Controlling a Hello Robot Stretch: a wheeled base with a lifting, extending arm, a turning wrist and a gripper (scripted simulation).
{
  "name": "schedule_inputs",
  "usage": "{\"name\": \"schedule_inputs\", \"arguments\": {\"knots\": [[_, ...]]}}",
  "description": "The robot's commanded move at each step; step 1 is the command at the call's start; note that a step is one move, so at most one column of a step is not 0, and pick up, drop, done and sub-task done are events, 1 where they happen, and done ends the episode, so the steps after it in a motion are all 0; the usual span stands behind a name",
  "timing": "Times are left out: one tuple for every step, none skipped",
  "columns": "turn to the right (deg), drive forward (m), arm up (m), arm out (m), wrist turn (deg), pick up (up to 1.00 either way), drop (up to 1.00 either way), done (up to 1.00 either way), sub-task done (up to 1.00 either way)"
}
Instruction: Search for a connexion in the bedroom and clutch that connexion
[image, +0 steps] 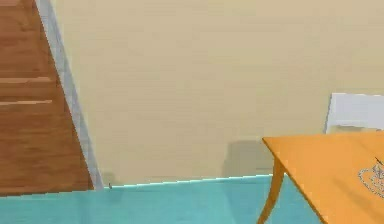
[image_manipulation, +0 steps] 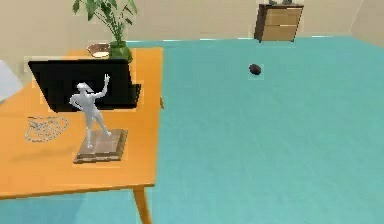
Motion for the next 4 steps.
{"name": "schedule_inputs", "arguments": {"knots": [[-42.0, 0.00, 0.00, 0.00, 0.0, 0.00, 0.00, 0.00, 0.00], [45.0, 0.00, 0.00, 0.00, 0.0, 0.00, 0.00, 0.00, 0.00], [3.0, 0.00, 0.00, 0.00, 0.0, 0.00, 0.00, 0.00, 0.00], [0.0, 1.00, 0.00, 0.00, 0.0, 0.00, 0.00, 0.00, 0.00]]}}
